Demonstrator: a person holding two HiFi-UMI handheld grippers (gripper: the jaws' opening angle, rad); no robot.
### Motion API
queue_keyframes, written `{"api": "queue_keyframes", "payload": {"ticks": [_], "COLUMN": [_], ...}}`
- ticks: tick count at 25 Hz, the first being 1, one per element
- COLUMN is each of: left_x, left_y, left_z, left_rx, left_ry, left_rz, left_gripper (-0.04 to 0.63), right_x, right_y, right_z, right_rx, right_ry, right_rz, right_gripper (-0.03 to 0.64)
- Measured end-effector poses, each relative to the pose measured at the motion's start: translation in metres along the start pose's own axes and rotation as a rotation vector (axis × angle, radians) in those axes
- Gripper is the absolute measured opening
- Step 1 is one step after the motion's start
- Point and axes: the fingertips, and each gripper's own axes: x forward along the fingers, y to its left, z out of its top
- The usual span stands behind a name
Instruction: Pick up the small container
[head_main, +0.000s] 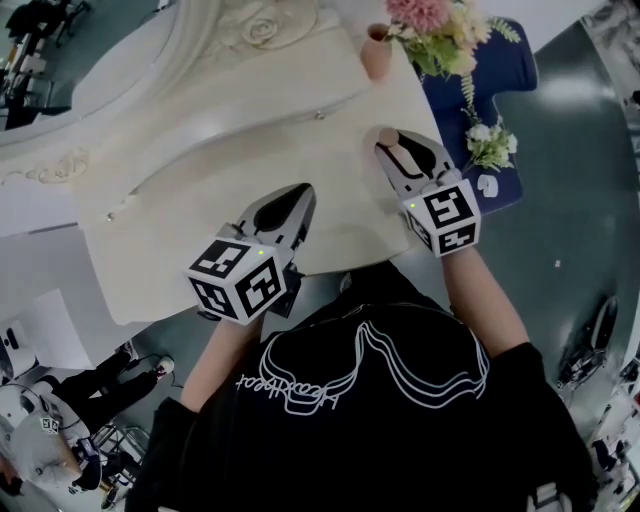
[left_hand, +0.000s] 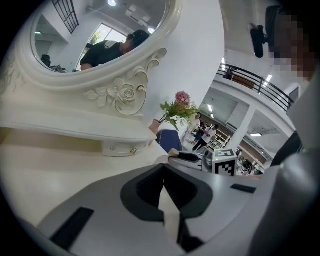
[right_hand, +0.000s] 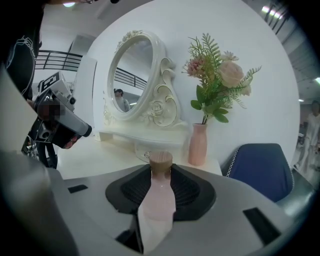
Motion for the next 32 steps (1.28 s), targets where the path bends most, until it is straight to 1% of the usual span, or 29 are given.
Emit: {"api": "queue_keyframes", "payload": {"ticks": [10, 15, 18, 23, 28, 32], "left_x": [-0.007, -0.014, -0.019, -0.031, -0.047, -0.059], "left_y": [-0.004, -0.008, -0.014, -0.028, -0.041, -0.052], "left_z": [0.005, 0.005, 0.005, 0.006, 0.006, 0.007], "left_rx": [0.006, 0.007, 0.006, 0.029, 0.05, 0.072], "left_ry": [-0.019, -0.028, -0.042, -0.064, -0.092, -0.113], "left_rz": [-0.002, -0.01, -0.022, -0.04, -0.051, -0.056], "left_gripper": [0.003, 0.003, 0.003, 0.003, 0.003, 0.003], "right_x": [-0.003, -0.013, -0.026, -0.049, -0.077, -0.101], "right_y": [-0.001, 0.002, 0.007, 0.016, 0.026, 0.039], "right_z": [0.001, 0.01, 0.021, 0.037, 0.051, 0.063], "right_rx": [-0.012, 0.006, 0.018, 0.014, 0.019, 0.012], "right_ry": [0.019, 0.015, -0.007, -0.033, -0.034, -0.043], "right_rz": [-0.019, -0.029, -0.028, -0.04, -0.058, -0.05], "right_gripper": [0.124, 0.124, 0.124, 0.124, 0.124, 0.124]}}
